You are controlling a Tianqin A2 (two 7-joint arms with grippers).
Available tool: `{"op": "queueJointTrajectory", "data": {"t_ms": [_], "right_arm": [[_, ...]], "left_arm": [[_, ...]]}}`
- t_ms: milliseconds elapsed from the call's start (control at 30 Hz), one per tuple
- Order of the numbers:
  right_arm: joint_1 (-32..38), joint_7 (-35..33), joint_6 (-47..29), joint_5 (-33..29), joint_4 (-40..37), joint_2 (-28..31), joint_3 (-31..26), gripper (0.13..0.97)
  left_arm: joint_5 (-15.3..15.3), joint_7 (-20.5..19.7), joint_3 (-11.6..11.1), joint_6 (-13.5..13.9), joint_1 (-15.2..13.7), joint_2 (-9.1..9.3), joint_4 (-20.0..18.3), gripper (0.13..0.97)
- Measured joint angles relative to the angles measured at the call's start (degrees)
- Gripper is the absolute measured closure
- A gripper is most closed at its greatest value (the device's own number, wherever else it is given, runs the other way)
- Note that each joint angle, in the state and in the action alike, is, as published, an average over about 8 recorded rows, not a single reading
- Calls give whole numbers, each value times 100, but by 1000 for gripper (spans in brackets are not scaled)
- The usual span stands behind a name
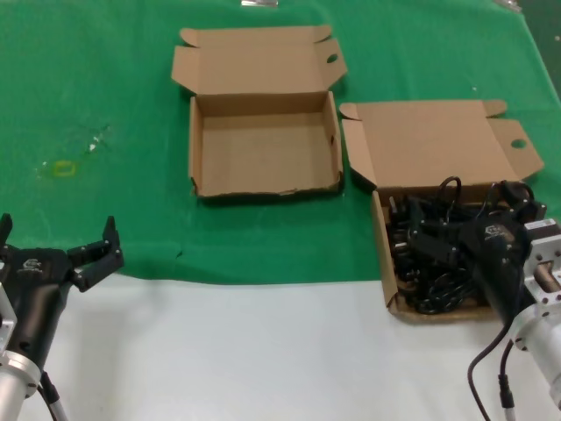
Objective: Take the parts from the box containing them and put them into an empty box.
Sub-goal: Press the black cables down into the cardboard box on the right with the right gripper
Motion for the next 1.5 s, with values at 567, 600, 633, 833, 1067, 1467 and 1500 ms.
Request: {"op": "queueJointTrajectory", "data": {"t_ms": [567, 600, 633, 833, 1067, 1467, 1500], "right_arm": [[0, 0, 0, 0, 0, 0, 0, 129], [0, 0, 0, 0, 0, 0, 0, 129], [0, 0, 0, 0, 0, 0, 0, 129], [0, 0, 0, 0, 0, 0, 0, 129], [0, 0, 0, 0, 0, 0, 0, 129], [144, 35, 293, 164, -35, 250, -378, 129], [159, 33, 309, 178, -25, 283, -413, 129]], "left_arm": [[0, 0, 0, 0, 0, 0, 0, 133], [0, 0, 0, 0, 0, 0, 0, 134], [0, 0, 0, 0, 0, 0, 0, 135], [0, 0, 0, 0, 0, 0, 0, 148], [0, 0, 0, 0, 0, 0, 0, 210], [1, 0, 0, 0, 0, 0, 0, 353], [1, 0, 0, 0, 0, 0, 0, 353]]}}
